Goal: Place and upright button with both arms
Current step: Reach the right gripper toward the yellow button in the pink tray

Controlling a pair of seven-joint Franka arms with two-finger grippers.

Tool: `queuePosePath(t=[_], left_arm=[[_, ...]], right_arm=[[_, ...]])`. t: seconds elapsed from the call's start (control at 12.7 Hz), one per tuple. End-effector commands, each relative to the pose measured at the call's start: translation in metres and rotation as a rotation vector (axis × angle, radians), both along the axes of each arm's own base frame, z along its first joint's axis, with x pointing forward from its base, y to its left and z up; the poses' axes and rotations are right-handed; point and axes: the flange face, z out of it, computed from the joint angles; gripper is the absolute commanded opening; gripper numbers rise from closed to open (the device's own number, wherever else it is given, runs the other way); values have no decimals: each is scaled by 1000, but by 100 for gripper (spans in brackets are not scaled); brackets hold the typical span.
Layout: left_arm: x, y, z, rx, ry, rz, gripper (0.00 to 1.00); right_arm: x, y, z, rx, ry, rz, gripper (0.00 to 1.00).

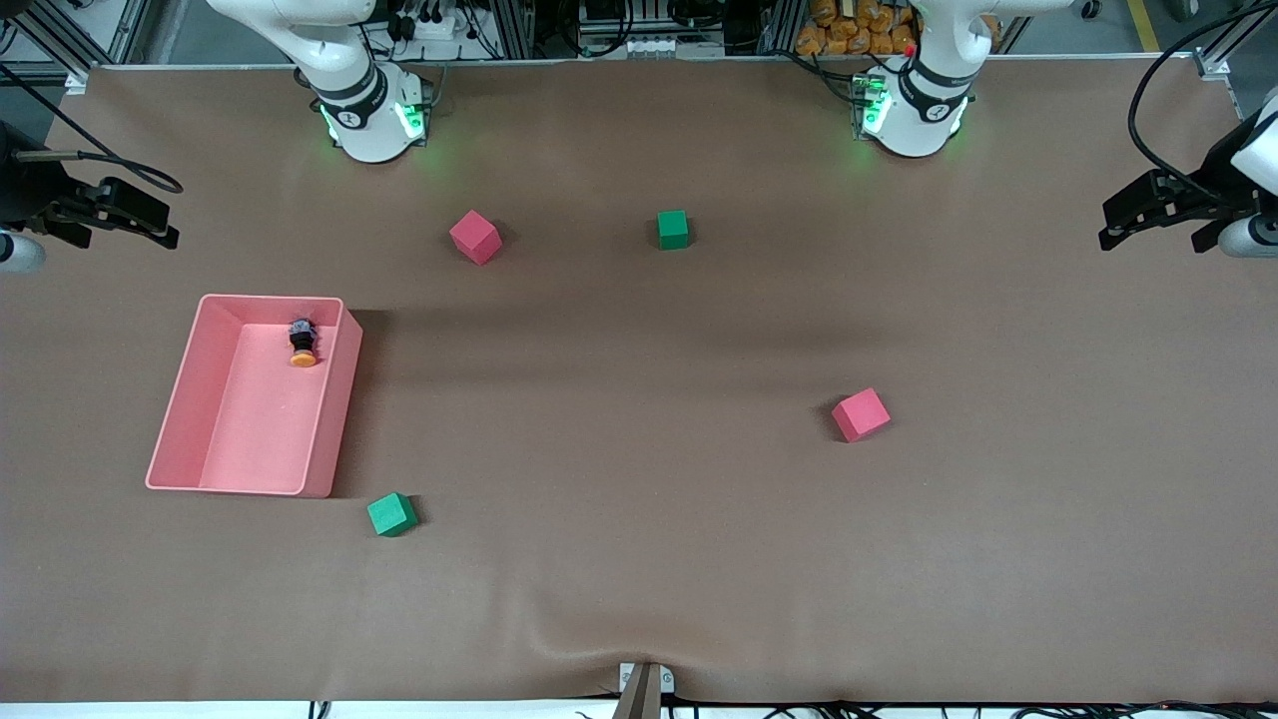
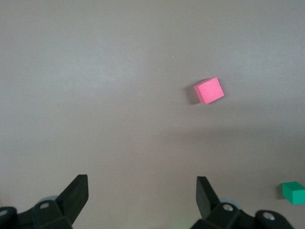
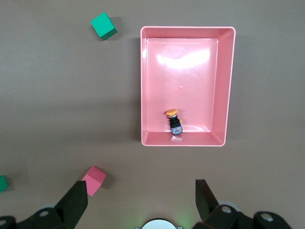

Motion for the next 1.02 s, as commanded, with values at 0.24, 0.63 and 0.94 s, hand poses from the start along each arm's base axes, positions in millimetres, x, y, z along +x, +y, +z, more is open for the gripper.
queuePosePath(t=[0.24,0.63,0.94], left_arm=[[-3,4,4,-10,-18,12,100],[-2,5,5,-13,-20,0,100],[1,4,-2,-1,-5,-41,100]], right_arm=[[1,-6,1,-13,8,-13,100],[2,-13,-9,-13,27,-27,100],[2,-21,-24,-12,54,-42,100]])
